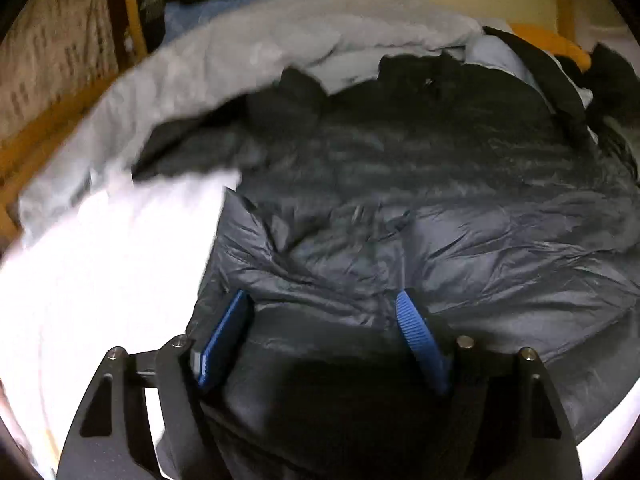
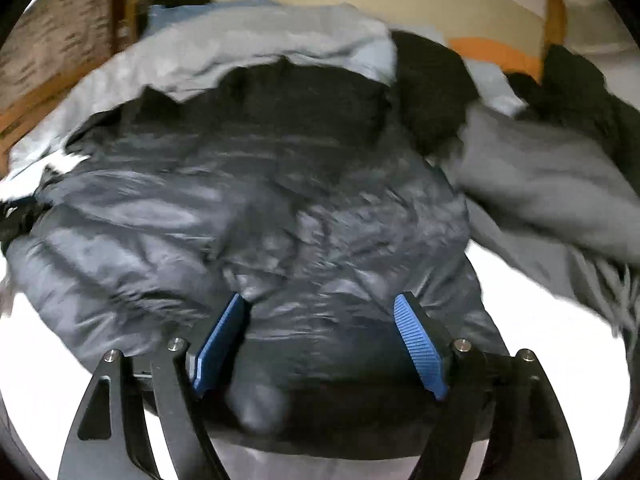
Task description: Fold large clothes
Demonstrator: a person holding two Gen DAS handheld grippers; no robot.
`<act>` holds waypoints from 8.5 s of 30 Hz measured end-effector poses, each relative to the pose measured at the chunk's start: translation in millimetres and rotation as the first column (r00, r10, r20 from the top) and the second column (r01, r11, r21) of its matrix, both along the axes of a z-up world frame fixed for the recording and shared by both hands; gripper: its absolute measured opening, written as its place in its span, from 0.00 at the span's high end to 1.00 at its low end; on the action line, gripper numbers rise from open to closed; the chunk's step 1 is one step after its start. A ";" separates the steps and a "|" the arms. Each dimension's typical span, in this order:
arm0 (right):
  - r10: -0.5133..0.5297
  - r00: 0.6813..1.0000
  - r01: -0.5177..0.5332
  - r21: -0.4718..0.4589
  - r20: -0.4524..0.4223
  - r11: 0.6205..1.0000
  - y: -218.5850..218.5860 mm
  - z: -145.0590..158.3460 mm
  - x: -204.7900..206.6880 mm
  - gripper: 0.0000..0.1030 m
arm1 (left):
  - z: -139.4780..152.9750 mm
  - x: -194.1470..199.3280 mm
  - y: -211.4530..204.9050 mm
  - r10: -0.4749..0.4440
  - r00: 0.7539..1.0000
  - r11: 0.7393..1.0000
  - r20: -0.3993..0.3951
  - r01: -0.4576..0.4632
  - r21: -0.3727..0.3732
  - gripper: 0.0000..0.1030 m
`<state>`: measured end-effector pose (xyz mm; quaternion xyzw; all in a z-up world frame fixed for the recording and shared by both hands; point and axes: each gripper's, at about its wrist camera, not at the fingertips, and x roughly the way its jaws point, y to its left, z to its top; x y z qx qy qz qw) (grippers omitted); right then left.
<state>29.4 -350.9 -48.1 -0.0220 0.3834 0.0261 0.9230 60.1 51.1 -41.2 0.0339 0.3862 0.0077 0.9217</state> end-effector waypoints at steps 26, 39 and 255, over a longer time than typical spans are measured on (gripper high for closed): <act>-0.196 0.962 0.149 0.233 0.192 0.961 -55.3 32.9 -128.0 0.03 | 44.2 -131.0 -19.7 -0.053 0.982 0.989 0.184 0.077 -0.126 0.10; -0.102 0.993 0.108 0.136 -0.052 0.985 -79.5 -4.9 10.7 0.90 | 9.4 9.4 2.9 -0.022 0.998 0.999 -0.052 0.024 0.043 0.04; -0.270 0.963 0.269 0.128 -0.010 0.955 -22.8 54.1 -111.1 0.69 | 58.7 -132.3 64.0 0.107 0.974 0.988 0.199 -0.082 -0.128 0.41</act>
